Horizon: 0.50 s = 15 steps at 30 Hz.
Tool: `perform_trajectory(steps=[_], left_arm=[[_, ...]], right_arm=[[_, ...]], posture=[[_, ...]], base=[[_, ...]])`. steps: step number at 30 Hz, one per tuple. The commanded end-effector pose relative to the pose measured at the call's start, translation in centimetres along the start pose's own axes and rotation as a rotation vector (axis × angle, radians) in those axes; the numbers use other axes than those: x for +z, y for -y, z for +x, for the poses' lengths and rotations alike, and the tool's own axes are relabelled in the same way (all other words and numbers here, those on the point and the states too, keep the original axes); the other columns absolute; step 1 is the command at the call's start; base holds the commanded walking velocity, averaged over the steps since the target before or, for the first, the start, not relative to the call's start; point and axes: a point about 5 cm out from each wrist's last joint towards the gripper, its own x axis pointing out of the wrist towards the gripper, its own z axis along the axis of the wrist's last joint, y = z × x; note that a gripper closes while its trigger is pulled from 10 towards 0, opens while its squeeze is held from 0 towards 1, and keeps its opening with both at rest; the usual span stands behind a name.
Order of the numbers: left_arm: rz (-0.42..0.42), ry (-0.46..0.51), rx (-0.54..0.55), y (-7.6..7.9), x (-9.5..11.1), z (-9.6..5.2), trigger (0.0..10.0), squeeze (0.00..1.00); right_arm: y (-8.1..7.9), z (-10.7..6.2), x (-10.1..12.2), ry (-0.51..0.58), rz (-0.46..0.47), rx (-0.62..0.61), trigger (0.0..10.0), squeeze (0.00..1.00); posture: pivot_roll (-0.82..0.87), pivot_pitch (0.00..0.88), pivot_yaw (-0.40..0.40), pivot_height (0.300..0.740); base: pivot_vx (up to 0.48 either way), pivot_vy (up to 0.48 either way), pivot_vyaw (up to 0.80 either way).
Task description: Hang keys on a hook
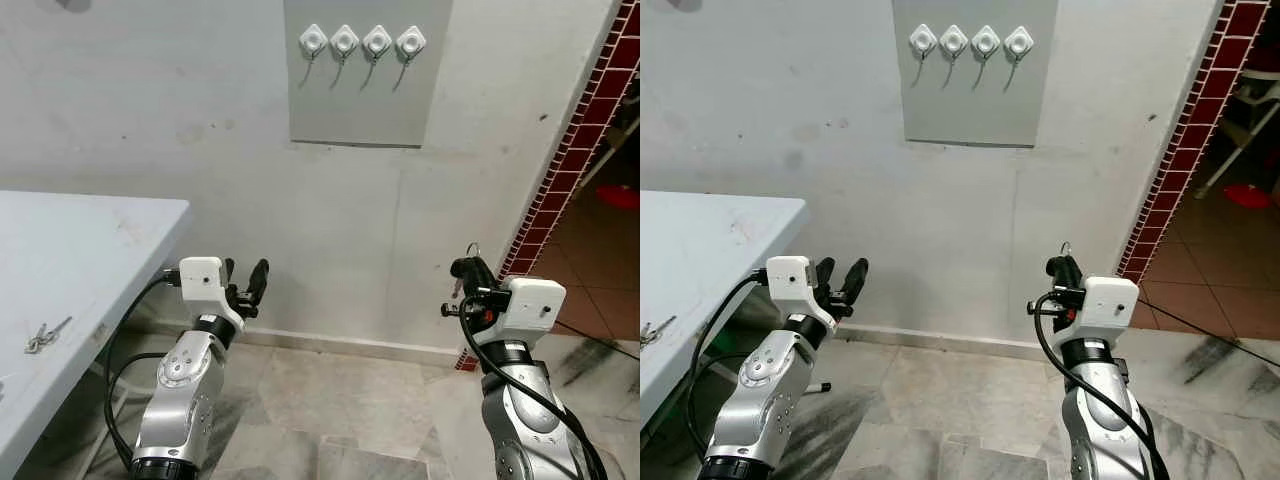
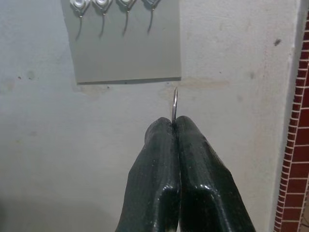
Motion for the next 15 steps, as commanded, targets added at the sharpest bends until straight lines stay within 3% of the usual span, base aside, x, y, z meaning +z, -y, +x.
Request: perform_trajectory(steps=[1, 15], left_arm=[[0.007, 0.021, -0.005, 0.15, 0.87, 0.30, 10.0, 0.00], [-0.013, 0.011, -0.023, 0.37, 0.68, -0.01, 10.0, 0.00]], right_arm=[[-0.38, 0.46, 0.29, 0.007, 0.008, 0.018, 10.0, 0.00], [-0.47, 0.42, 0.46, 0.009, 0.001, 0.038, 10.0, 0.00]], posture=[[-0.02, 0.000, 0.022, 0.740], [-0.01, 0.000, 0.011, 0.740]], base=[[0.000, 0.000, 0.00], [0.000, 0.000, 0.00]])
